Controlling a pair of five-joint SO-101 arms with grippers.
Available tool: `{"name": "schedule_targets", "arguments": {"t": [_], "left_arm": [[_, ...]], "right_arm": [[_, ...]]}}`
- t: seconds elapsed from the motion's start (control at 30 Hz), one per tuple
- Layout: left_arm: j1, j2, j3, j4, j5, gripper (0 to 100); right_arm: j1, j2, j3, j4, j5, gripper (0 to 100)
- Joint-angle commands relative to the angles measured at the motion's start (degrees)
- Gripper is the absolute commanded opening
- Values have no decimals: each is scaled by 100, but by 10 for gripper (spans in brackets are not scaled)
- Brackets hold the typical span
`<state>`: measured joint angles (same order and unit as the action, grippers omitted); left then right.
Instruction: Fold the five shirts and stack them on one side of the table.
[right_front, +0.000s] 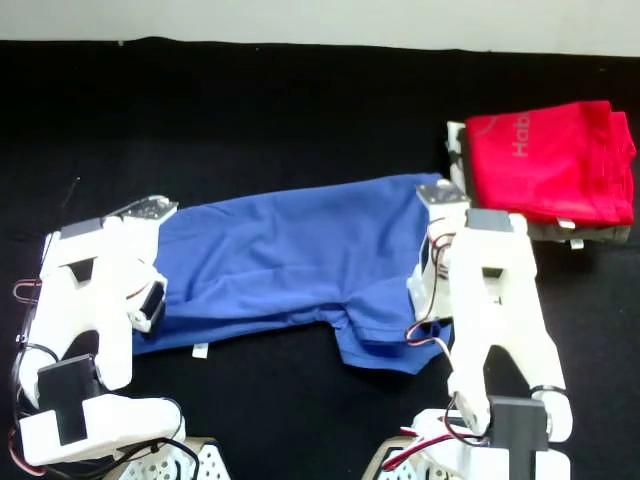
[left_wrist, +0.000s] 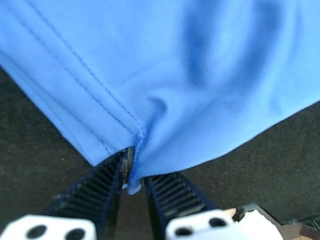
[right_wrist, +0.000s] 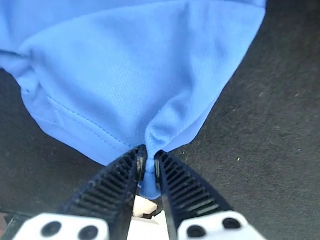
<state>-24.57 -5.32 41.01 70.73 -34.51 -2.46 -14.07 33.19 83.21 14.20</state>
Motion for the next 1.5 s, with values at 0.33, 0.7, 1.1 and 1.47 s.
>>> {"name": "schedule_targets", "arguments": {"t": [0.33, 0.7, 1.1, 1.47], "left_arm": [[-75, -268, 13, 281, -114, 9], [-163, -251, 31, 431, -325, 103], [-989, -277, -2668, 2400, -607, 175], [505, 875, -3231, 1037, 1345, 7]], "right_arm": [[13, -1262, 4, 295, 88, 5], [13, -1288, 787, 92, 607, 26], [13, -1323, -1024, 1015, 844, 209], [-1174, 40, -1974, -409, 264, 7]]}}
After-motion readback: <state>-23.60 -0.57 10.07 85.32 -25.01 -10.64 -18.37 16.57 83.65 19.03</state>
